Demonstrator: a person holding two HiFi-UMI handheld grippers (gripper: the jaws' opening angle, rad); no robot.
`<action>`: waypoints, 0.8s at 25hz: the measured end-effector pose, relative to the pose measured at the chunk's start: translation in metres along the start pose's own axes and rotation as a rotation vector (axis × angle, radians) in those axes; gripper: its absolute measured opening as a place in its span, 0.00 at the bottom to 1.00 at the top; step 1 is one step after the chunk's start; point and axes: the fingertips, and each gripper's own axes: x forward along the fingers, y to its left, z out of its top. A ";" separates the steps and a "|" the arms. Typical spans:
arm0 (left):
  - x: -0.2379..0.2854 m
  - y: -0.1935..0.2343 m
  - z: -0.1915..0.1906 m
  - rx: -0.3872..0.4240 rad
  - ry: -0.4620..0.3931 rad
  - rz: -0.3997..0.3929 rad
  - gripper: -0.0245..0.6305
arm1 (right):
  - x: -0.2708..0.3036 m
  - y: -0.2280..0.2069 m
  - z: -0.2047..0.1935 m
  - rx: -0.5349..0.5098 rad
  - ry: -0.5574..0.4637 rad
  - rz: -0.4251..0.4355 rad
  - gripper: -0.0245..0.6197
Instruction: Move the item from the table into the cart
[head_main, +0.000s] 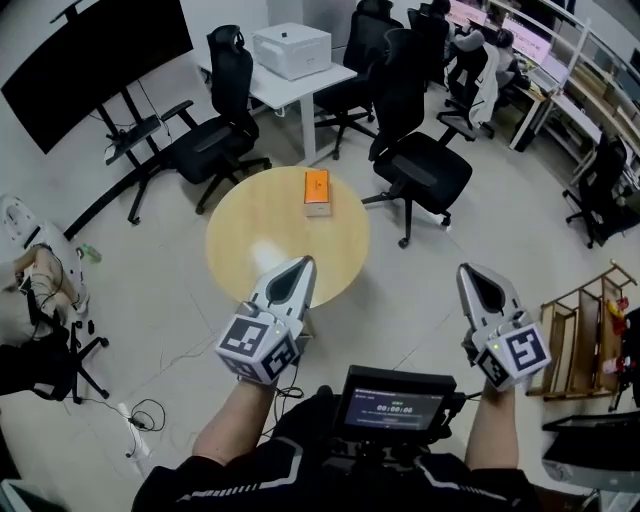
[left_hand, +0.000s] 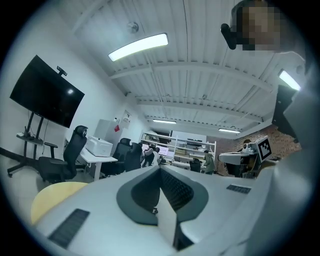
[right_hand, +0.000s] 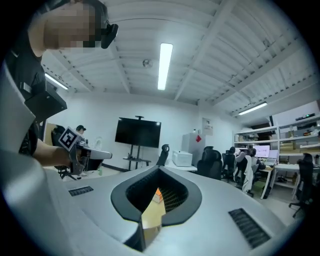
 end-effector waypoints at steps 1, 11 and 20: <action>0.018 0.016 0.006 -0.008 0.004 0.020 0.04 | 0.029 -0.013 0.001 -0.009 0.006 0.028 0.04; 0.179 0.118 0.036 0.021 -0.018 0.273 0.04 | 0.244 -0.140 -0.022 -0.098 0.022 0.363 0.04; 0.224 0.201 0.033 0.034 -0.022 0.469 0.04 | 0.406 -0.172 -0.051 -0.227 0.034 0.604 0.05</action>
